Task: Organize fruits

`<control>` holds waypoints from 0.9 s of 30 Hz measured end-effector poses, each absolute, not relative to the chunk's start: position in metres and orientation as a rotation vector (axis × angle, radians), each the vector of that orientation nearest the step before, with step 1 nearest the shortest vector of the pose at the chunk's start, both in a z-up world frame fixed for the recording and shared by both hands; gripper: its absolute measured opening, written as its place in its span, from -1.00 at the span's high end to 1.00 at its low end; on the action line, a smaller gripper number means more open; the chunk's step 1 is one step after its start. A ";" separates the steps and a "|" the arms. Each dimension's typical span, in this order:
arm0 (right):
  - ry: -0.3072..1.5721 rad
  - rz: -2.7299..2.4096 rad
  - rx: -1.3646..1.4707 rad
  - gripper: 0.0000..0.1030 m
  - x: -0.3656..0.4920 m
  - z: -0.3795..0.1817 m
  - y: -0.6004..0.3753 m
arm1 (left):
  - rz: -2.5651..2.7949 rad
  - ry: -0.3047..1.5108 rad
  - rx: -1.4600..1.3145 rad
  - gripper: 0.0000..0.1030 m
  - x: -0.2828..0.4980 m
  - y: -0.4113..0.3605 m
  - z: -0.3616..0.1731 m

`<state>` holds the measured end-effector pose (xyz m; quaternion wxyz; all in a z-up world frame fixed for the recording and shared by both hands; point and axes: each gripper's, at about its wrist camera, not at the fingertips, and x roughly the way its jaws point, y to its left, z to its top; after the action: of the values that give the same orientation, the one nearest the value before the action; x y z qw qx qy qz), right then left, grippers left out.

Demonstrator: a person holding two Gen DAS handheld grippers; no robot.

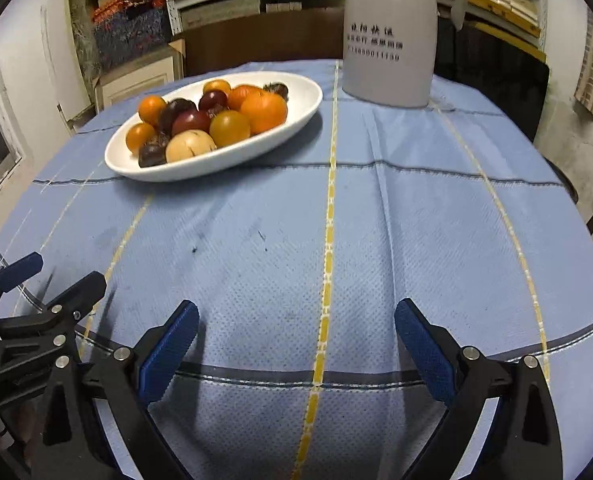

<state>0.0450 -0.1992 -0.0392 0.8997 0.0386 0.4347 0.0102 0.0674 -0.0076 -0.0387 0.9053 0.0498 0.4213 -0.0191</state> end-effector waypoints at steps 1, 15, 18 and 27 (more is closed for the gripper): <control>0.906 0.021 0.088 -0.93 0.046 -0.040 -0.199 | -0.042 0.880 0.102 -0.90 0.069 -0.007 -0.040; 0.943 -0.017 0.023 -0.93 0.051 -0.044 -0.189 | -0.055 0.950 0.054 -0.92 0.082 -0.004 -0.050; 0.927 -0.013 0.047 -0.93 0.051 -0.040 -0.188 | -0.068 0.944 0.056 -0.91 0.082 -0.004 -0.045; 0.598 0.059 -0.008 -0.93 0.008 0.015 -0.178 | -0.027 0.635 0.073 -0.91 0.039 0.001 0.015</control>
<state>0.0079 -0.1777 0.0147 0.9552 -0.0039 0.2944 0.0291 0.0390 0.0007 0.0155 0.9493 0.0358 0.3121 -0.0131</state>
